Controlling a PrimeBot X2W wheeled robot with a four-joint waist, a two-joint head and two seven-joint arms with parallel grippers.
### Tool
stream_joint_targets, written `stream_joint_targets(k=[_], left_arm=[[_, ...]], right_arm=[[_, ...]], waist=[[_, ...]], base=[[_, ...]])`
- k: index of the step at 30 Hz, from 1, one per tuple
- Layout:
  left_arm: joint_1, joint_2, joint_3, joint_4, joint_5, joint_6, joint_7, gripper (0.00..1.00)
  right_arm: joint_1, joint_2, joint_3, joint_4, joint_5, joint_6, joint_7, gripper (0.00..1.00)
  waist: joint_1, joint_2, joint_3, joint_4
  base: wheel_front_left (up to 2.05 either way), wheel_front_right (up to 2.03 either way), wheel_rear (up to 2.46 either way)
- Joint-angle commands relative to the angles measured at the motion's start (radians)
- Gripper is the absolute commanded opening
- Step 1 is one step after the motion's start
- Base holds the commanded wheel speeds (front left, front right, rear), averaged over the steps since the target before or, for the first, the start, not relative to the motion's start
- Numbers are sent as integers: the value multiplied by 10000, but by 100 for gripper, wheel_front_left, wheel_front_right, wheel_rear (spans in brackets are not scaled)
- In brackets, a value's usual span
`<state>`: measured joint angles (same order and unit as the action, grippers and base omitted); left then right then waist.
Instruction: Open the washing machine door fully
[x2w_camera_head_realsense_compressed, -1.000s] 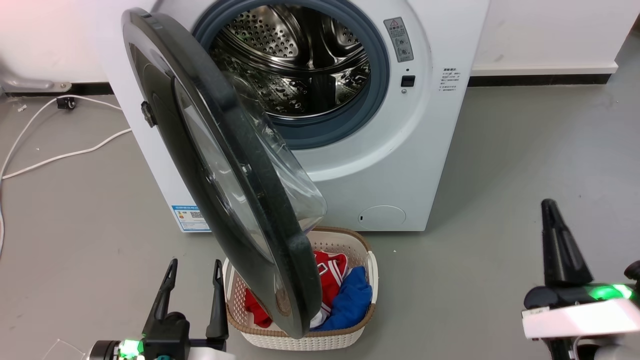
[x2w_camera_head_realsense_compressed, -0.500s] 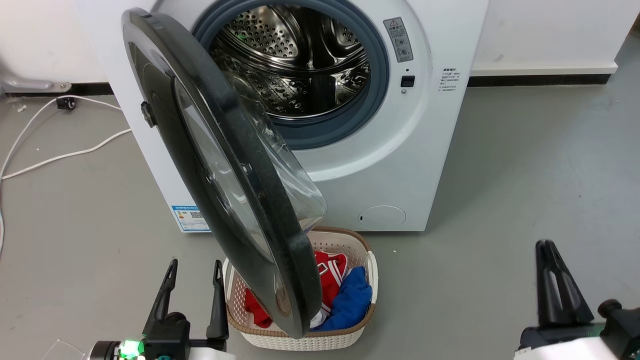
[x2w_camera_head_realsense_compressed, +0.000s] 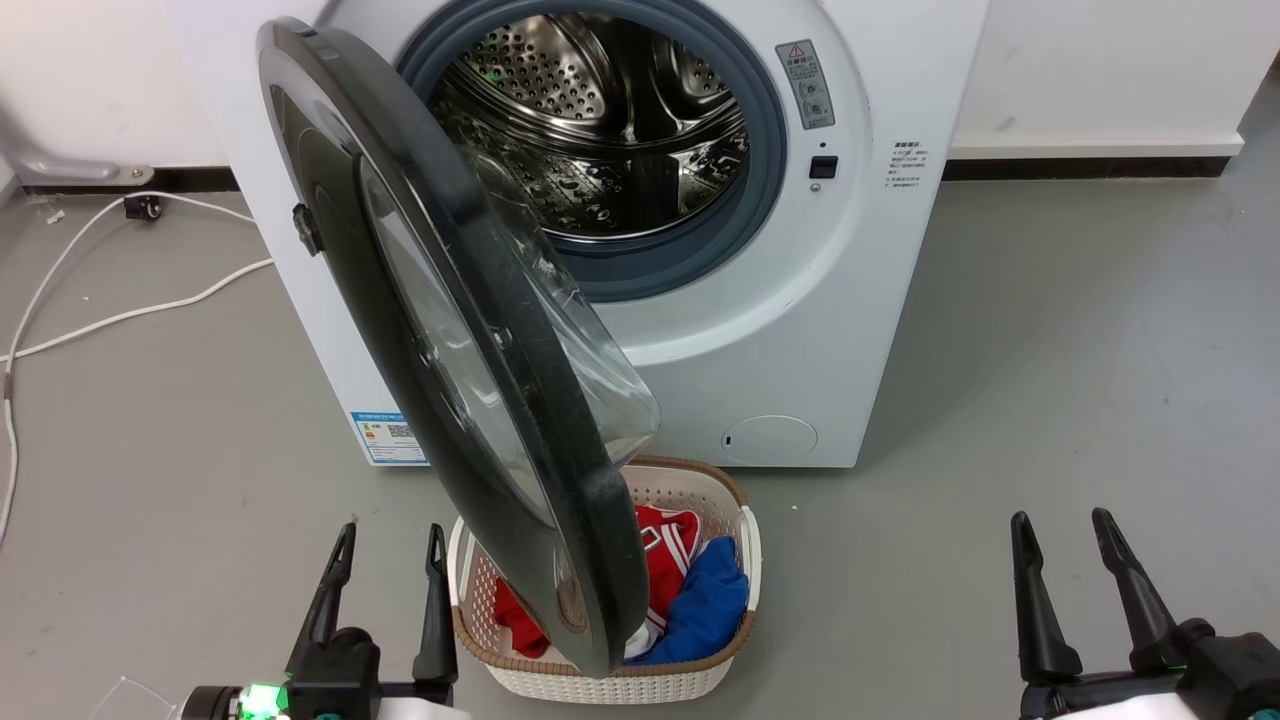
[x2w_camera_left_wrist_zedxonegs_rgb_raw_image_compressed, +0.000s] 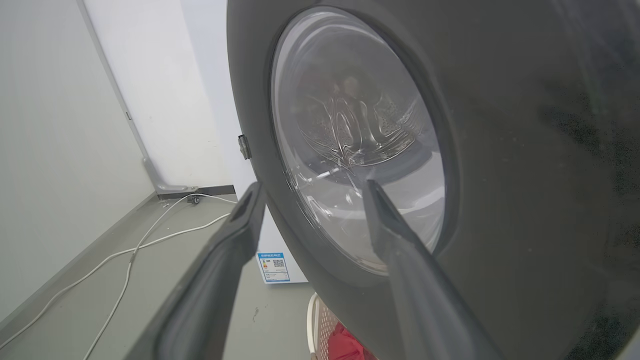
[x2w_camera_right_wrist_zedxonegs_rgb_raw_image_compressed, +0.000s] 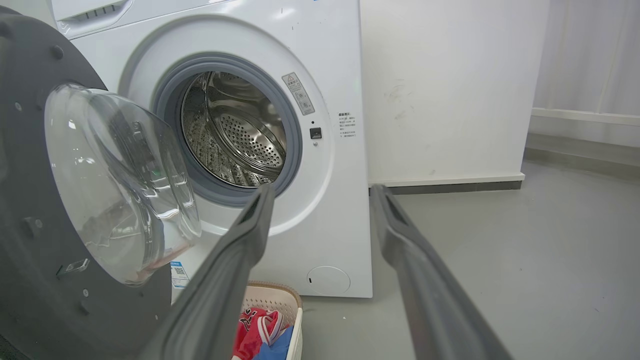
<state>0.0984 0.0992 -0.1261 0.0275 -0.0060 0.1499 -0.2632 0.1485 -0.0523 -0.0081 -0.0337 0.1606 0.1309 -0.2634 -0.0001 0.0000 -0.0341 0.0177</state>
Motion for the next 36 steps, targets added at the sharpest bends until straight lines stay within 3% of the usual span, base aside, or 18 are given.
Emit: stream_joint_targets(k=[1,8,9,10,11,18,25,36], left_arm=[[90,9,33,10,-44,24,-24,100],[128,-10,114,68,-117,-26,-24,100],[120,-15,150,57,-118,-15,-24,53],[125,-29,196,59,-117,40,-24,17],[143,-52,222,87,-155,60,-24,0],[-250,-71,605,-296,-244,59,-24,0],[-985,109,873,-1921,56,90,-24,0],[-2132,299,-435,-3960,600,-169,-24,0]], right_arm=[[135,37,-25,20,97,-2,-17,100],[154,37,-41,37,88,-2,-17,100],[149,38,-42,44,101,-2,-17,100],[149,38,-47,49,104,-2,-17,100],[150,38,-49,55,104,-2,-17,100],[97,37,-90,-46,-51,-2,-17,100],[138,37,-78,-54,-13,-2,-17,100],[36,36,141,-9,-241,-2,-18,100]], waist=[[1,0,-2,7],[1,0,2,15],[1,0,0,14],[1,0,-4,14],[1,0,-8,13],[1,0,-5,6],[1,0,16,-29],[1,0,98,-171]], base=[[0,0,0],[0,0,0],[0,0,0],[0,0,0],[0,0,0],[0,0,0],[0,0,0],[0,0,0]])
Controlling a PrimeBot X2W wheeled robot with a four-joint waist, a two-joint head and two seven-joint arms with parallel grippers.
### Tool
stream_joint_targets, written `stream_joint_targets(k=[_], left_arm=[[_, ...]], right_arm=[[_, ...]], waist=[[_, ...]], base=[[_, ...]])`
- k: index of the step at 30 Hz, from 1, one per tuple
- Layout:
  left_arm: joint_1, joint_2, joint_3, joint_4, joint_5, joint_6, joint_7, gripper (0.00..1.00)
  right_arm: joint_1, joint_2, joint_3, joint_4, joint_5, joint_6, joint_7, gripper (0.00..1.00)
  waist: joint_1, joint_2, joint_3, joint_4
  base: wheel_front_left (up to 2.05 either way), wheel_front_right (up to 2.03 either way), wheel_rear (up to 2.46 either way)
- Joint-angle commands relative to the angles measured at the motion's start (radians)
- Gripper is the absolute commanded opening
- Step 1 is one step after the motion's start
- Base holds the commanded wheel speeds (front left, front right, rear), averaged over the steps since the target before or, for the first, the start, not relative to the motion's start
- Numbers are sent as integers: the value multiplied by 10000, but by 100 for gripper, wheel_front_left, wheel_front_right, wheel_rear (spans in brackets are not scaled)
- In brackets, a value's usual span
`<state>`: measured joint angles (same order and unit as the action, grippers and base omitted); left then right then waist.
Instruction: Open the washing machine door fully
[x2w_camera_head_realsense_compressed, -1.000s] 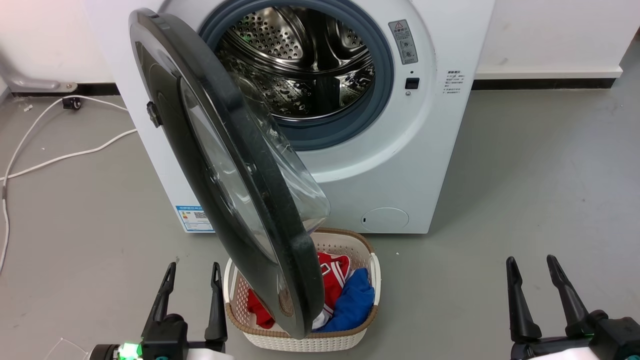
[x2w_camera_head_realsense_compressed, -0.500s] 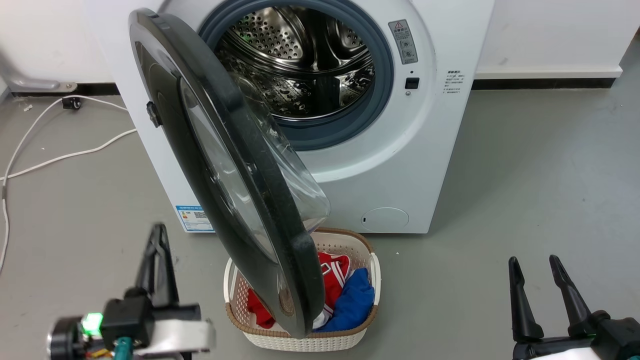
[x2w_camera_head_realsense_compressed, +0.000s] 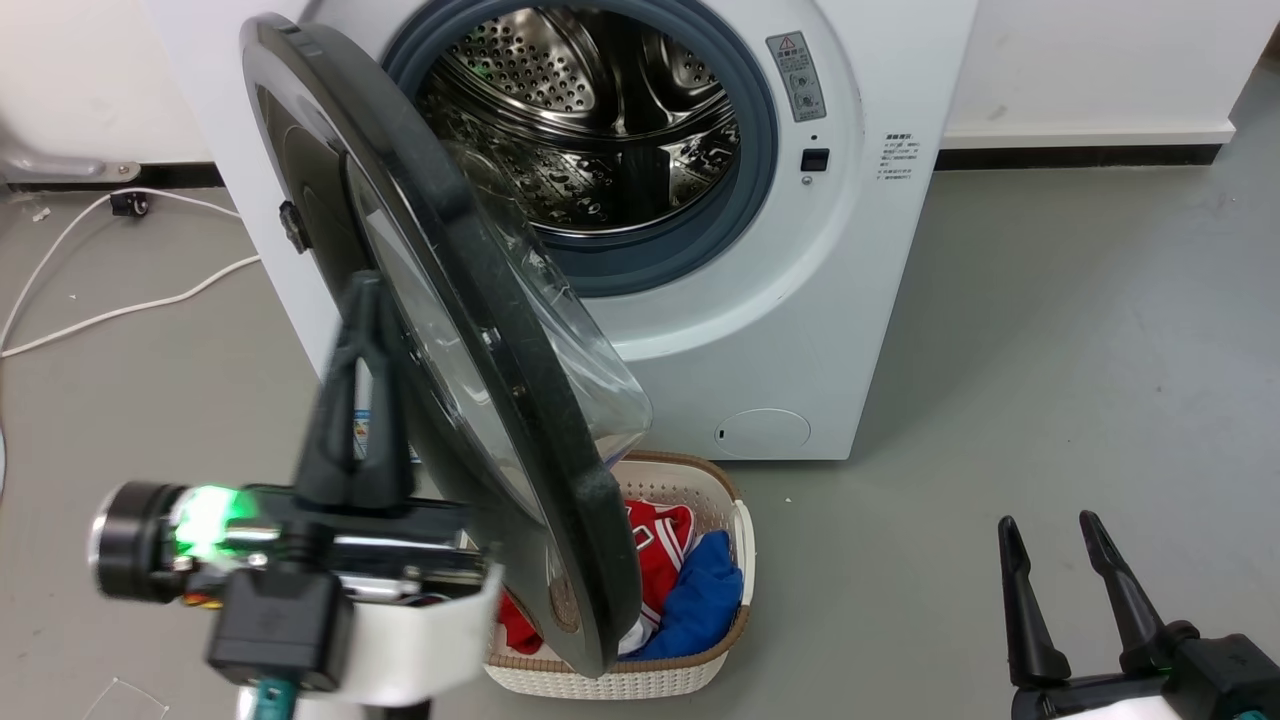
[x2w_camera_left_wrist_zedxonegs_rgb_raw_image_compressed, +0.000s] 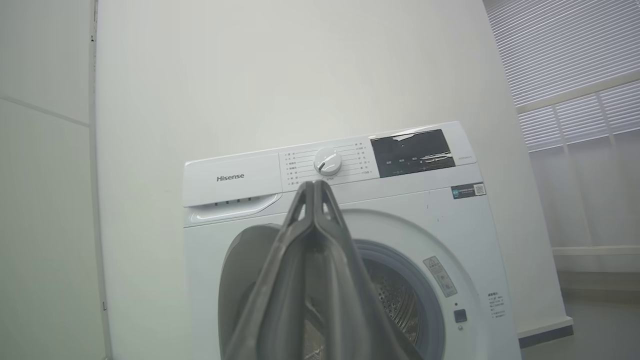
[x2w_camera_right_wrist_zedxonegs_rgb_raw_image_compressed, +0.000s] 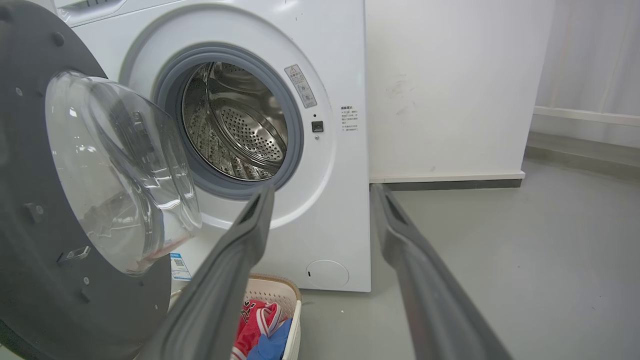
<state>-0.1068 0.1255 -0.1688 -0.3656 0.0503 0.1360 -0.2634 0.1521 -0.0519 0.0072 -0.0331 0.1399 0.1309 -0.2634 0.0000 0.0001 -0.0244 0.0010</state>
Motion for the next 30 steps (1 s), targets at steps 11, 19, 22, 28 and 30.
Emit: stream_joint_targets(k=[11,19,22,28,30], left_arm=[[-839,-267,-2912,-58,194,-703,-20,0],[-1016,-431,-4699,483,105,-1056,-22,0],[-985,-470,-5250,727,60,-1116,-22,0],[-816,-446,-5917,1410,-80,-1166,-22,0],[-727,-399,-6045,1679,-120,-1139,-22,0]], right_arm=[[-73,32,64,-127,-87,-2,-18,100],[-149,32,84,-132,-112,-2,-18,100],[-151,32,85,-121,-111,-2,-18,100],[-190,32,119,-116,-123,-2,-18,100],[-220,32,143,-123,-132,-2,-18,100]], waist=[[0,-1,14,-83],[0,-1,76,-103],[0,-1,86,-88],[0,-1,129,-29],[0,-1,149,-20]], base=[[0,0,0],[0,0,0],[0,0,0],[0,0,0],[0,0,0]])
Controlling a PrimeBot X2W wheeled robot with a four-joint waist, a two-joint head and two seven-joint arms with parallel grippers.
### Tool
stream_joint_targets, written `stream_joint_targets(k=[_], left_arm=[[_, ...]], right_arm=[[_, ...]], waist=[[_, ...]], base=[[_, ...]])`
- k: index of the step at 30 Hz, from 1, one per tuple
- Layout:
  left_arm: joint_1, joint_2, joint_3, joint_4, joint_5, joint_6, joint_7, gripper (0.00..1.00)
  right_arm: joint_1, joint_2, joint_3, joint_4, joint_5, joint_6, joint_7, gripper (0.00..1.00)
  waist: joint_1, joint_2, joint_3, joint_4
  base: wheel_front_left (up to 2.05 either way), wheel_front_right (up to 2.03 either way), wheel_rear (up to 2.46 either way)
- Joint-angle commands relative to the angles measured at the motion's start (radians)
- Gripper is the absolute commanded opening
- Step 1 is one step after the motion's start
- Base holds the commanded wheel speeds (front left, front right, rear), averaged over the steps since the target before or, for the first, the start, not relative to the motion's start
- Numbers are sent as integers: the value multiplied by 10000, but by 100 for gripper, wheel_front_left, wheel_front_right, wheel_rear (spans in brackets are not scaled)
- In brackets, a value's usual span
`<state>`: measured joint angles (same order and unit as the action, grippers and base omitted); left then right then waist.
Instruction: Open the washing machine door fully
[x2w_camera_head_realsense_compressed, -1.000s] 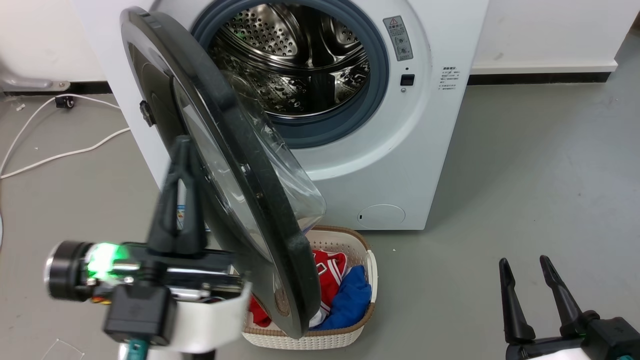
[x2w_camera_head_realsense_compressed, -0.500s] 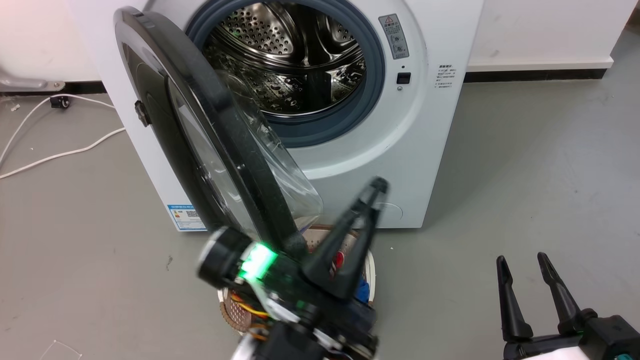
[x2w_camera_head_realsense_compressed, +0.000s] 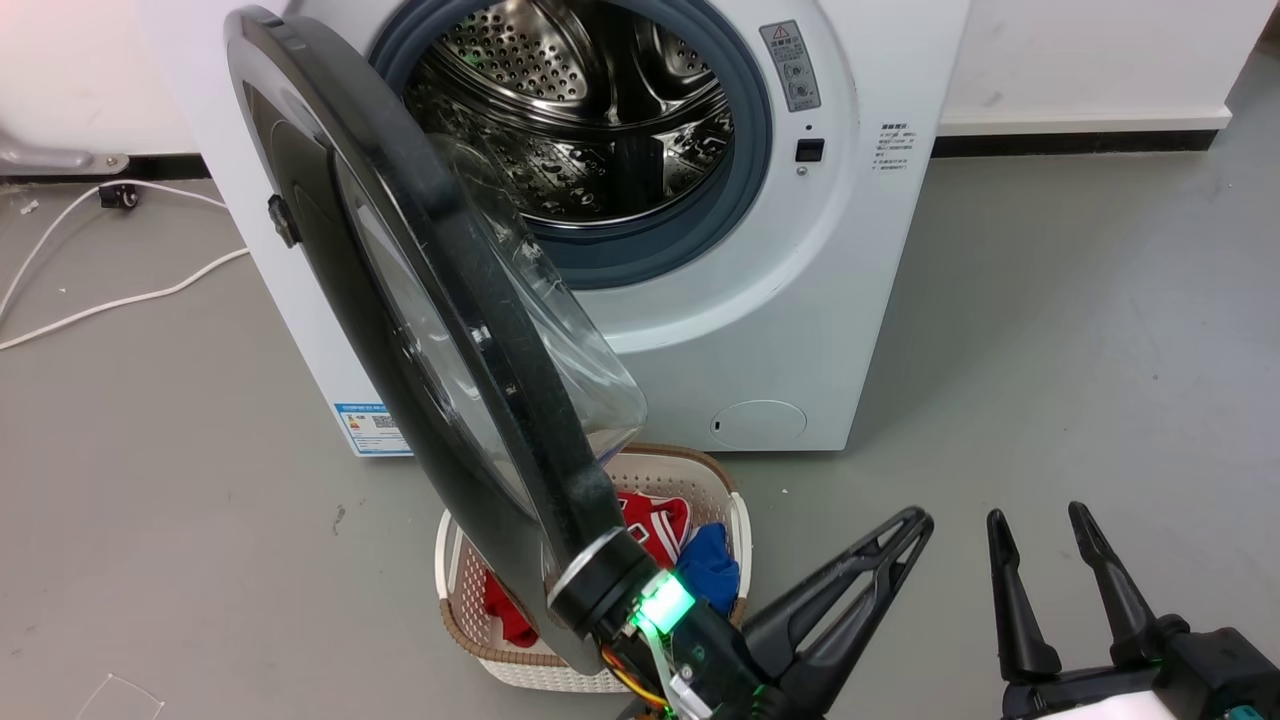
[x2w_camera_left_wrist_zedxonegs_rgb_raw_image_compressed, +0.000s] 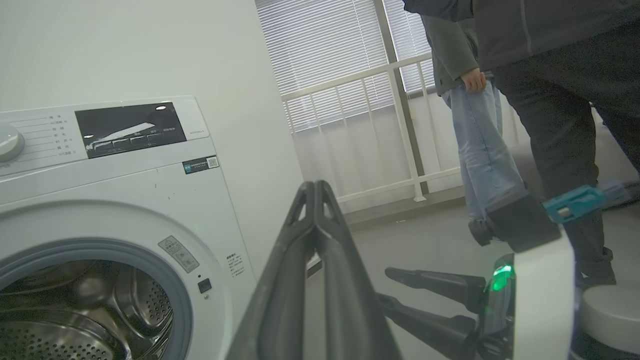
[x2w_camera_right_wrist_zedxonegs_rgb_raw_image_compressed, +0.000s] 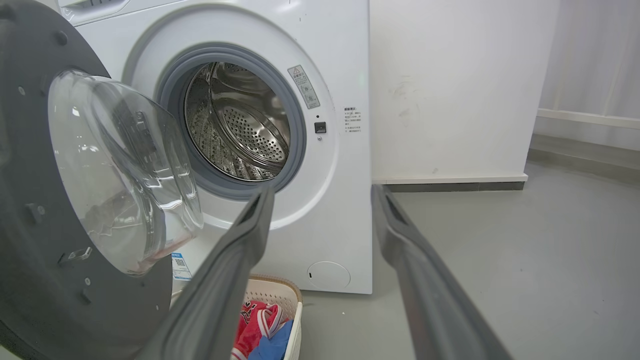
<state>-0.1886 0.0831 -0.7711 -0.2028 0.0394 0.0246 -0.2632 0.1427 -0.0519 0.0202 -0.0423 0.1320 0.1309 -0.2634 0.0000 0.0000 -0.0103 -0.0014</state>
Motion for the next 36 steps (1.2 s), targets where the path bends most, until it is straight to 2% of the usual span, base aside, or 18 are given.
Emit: stream_joint_targets(k=[1,13,24,36], left_arm=[[157,49,-83,176,-57,-1,-24,0],[1051,536,-24,1637,-572,338,-24,0],[858,757,1384,2534,-966,704,-24,0],[1061,925,2605,3049,-997,801,9,0]], right_arm=[[-140,32,14,-33,-58,-2,-18,100],[-246,32,5,-3,-80,-2,-18,100],[-432,33,56,76,-76,-2,-18,100],[-472,33,66,178,-146,-2,-18,100]], waist=[[0,0,18,10],[0,0,208,40],[0,0,491,-38],[0,0,521,249]], base=[[0,0,0],[0,0,0],[0,0,0],[0,0,0]])
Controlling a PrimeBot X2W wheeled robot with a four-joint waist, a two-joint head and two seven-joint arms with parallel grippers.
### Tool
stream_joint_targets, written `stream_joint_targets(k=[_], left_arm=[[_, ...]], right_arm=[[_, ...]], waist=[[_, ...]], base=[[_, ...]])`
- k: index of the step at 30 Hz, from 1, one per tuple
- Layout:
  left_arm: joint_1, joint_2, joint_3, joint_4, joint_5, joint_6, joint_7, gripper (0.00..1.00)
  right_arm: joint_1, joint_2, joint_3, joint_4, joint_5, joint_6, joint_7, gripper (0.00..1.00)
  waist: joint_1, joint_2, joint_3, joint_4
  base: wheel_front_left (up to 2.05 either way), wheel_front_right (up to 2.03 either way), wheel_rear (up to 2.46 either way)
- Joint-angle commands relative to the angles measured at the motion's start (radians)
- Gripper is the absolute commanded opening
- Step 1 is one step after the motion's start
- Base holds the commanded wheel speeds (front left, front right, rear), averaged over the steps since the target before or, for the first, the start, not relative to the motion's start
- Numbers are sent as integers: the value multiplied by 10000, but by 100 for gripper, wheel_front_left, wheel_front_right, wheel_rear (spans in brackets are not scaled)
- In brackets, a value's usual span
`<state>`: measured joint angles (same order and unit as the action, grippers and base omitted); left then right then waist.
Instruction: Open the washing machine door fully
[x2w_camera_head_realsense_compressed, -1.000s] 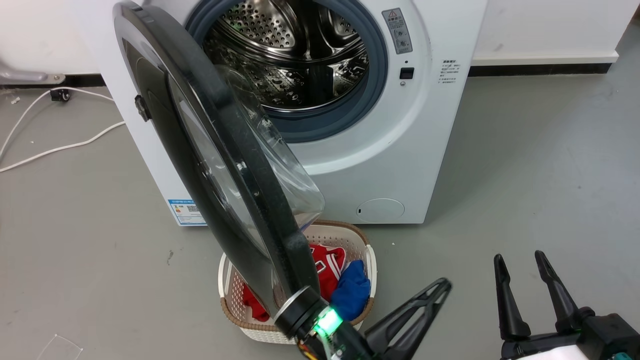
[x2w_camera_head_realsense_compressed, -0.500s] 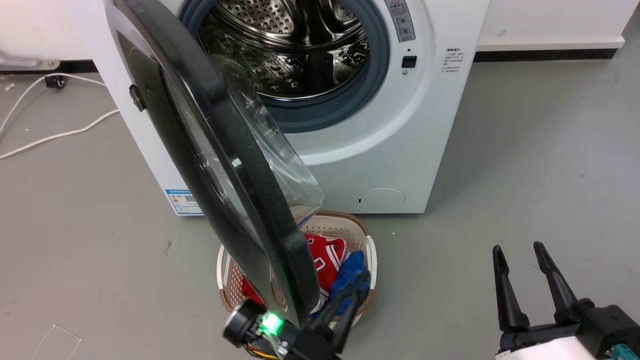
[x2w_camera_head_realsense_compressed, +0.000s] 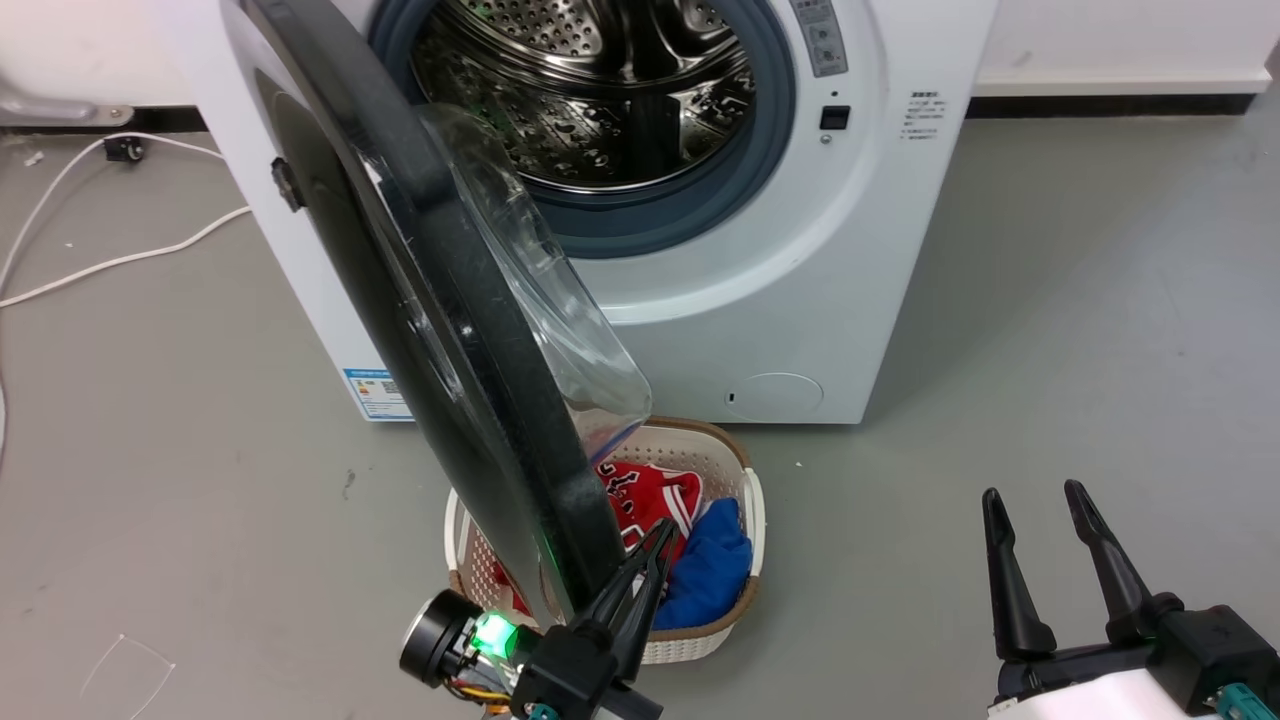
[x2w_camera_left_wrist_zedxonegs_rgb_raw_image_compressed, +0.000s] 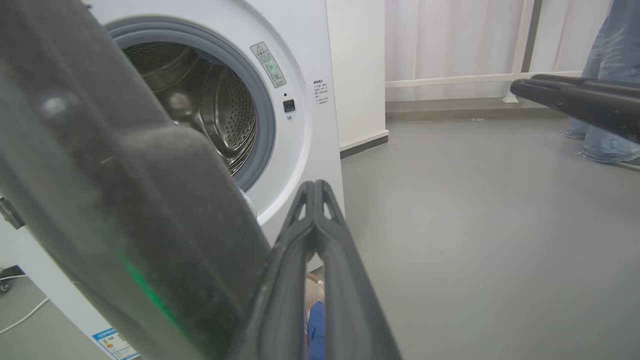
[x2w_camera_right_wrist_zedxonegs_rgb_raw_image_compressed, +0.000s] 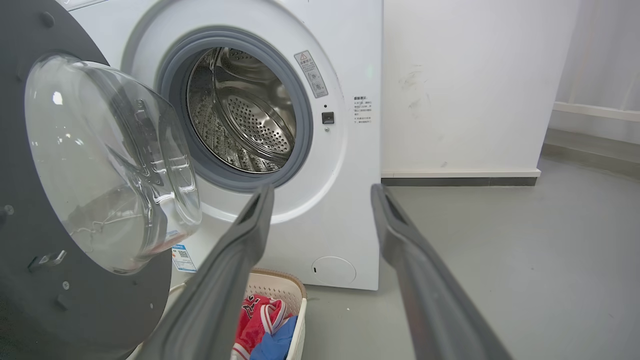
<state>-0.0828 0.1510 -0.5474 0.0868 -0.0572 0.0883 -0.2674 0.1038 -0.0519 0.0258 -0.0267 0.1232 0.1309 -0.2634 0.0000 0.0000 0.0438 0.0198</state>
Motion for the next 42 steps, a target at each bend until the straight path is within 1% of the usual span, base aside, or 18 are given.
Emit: stream_joint_targets(k=[1,6,12,22,27,32,37,42], left_arm=[[59,255,446,160,-24,176,52,0],[388,261,679,77,11,245,52,0],[793,262,844,-155,59,271,46,0],[1400,527,1741,-440,-58,601,40,0],[1517,619,2559,-563,-199,873,40,0],[1475,780,3654,-548,-471,1031,39,0],[1384,851,4844,-397,-801,1027,41,0],[1248,731,5862,-315,-927,1094,41,0]], right_arm=[[-59,33,17,28,-59,-2,-18,100],[81,33,43,90,-37,-2,-18,100],[238,31,51,120,26,-2,-18,100],[206,30,67,167,33,-2,-19,100],[66,30,83,167,-20,-2,-18,100],[-68,30,92,133,-96,-2,-18,100],[-255,30,77,92,-183,-2,-18,100],[-429,30,-14,48,-278,-2,-18,100]], waist=[[0,0,-42,98],[0,0,-143,469],[0,0,-211,1076],[0,0,-131,2017],[0,0,37,2310],[0,0,256,2398],[0,0,544,2340],[0,0,899,2294]], base=[[0,0,0],[0,0,0],[0,0,0],[0,0,0],[0,0,0],[0,0,0],[0,0,0],[0,0,0]])
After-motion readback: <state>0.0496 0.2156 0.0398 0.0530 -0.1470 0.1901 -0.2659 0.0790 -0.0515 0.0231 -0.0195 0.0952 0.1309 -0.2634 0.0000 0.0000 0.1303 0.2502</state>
